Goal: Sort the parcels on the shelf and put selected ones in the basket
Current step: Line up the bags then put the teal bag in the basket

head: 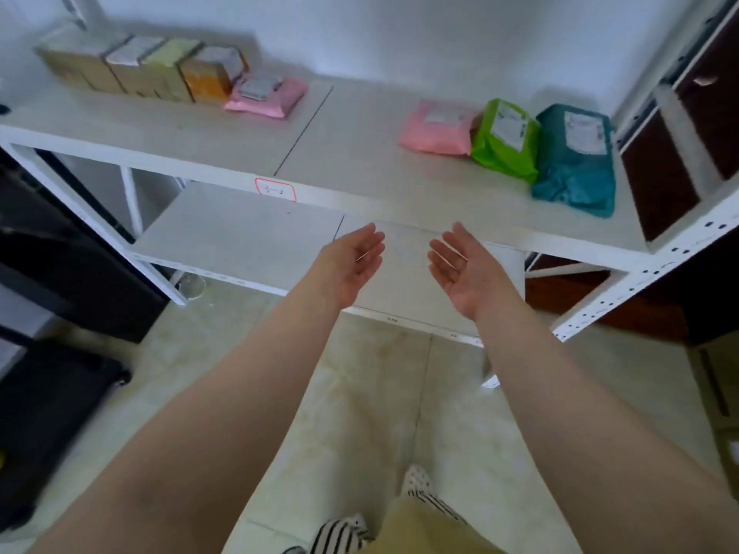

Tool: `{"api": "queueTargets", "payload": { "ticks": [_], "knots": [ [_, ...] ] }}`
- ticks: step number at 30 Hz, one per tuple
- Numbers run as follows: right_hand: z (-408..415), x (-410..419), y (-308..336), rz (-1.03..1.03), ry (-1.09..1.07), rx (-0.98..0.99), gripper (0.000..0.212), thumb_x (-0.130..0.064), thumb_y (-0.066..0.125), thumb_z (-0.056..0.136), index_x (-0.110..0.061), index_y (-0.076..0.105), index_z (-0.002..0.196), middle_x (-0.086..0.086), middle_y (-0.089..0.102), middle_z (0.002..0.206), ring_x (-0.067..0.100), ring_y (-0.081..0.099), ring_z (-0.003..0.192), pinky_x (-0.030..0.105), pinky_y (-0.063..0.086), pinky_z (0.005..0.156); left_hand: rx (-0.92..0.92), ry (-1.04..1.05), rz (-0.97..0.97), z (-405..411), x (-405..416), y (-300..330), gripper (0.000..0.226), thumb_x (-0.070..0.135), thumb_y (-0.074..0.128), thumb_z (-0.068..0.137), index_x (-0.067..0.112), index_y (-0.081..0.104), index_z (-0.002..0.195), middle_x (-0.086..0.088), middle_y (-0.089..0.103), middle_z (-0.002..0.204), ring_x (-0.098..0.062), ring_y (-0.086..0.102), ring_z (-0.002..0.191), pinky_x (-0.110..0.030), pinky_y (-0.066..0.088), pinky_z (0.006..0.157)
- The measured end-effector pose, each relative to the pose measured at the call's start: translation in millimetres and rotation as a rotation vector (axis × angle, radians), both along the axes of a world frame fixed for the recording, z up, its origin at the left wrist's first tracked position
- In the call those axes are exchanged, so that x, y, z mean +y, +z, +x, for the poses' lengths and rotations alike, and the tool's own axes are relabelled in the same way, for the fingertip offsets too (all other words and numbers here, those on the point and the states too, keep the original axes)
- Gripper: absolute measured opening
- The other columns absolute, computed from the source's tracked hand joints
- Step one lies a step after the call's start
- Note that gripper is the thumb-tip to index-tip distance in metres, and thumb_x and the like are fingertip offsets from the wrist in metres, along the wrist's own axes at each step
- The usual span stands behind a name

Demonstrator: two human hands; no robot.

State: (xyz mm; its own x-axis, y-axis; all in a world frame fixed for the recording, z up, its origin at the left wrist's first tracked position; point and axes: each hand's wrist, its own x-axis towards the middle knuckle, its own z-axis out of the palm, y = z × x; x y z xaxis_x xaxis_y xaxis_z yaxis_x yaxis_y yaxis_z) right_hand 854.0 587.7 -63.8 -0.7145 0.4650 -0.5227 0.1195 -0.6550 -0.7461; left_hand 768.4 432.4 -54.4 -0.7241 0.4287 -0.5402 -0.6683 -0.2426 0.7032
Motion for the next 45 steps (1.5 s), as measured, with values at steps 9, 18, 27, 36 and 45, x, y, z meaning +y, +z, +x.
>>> {"api": "queueTargets", "payload": {
  "ticks": [9, 18, 27, 36, 45],
  "knots": [
    [-129, 36, -11, 0.085, -0.029, -0.148, 0.031, -0.038, 0.073, 0.085, -0.012, 0.063, 0.099, 0.004, 0.066, 0.097, 0.016, 0.063, 0.083, 0.024, 0.056, 0.078, -0.009, -0.001, 0.032, -112, 51, -9, 0.005, 0.021, 0.064, 0.091, 0.017, 0.066, 0.090, 0.000, 0.069, 0.093, -0.012, 0.066, 0.085, -0.022, 0.054, 0.078],
    [-206, 77, 8, 0.033, -0.273, -0.241, 0.034, -0.038, 0.077, 0.081, -0.012, 0.055, 0.085, 0.005, 0.048, 0.075, 0.015, 0.045, 0.059, 0.024, 0.046, 0.055, 0.048, 0.018, -0.074, -202, 109, 5, 0.029, 0.027, 0.072, 0.085, 0.011, 0.061, 0.108, -0.005, 0.059, 0.101, -0.016, 0.059, 0.095, -0.027, 0.052, 0.085],
    [-261, 94, 1, 0.017, -0.504, -0.233, 0.022, -0.034, 0.073, 0.085, -0.019, 0.060, 0.096, 0.001, 0.049, 0.069, 0.011, 0.042, 0.053, 0.025, 0.042, 0.048, 0.157, -0.248, -0.209, -270, 157, 10, 0.054, 0.032, 0.070, 0.086, 0.015, 0.050, 0.134, -0.004, 0.052, 0.111, -0.021, 0.051, 0.107, -0.033, 0.044, 0.099],
    [-308, 100, -18, 0.233, -0.784, -0.257, 0.040, -0.020, 0.066, 0.091, -0.009, 0.050, 0.126, 0.015, 0.066, 0.101, 0.022, 0.066, 0.084, 0.039, 0.057, 0.081, 0.108, -0.611, -0.119, -309, 168, 6, 0.020, 0.027, 0.057, 0.095, 0.020, 0.057, 0.113, 0.000, 0.059, 0.086, -0.013, 0.055, 0.077, -0.031, 0.042, 0.086],
    [-336, 56, -21, 0.344, -0.699, -0.329, 0.025, -0.003, 0.067, 0.086, -0.012, 0.056, 0.065, 0.011, 0.056, 0.068, 0.016, 0.047, 0.053, 0.024, 0.038, 0.044, 0.116, -0.534, -0.139, -352, 136, -5, 0.046, 0.036, 0.063, 0.091, 0.008, 0.059, 0.128, -0.008, 0.066, 0.125, -0.017, 0.061, 0.093, -0.022, 0.049, 0.063]
  ]
}}
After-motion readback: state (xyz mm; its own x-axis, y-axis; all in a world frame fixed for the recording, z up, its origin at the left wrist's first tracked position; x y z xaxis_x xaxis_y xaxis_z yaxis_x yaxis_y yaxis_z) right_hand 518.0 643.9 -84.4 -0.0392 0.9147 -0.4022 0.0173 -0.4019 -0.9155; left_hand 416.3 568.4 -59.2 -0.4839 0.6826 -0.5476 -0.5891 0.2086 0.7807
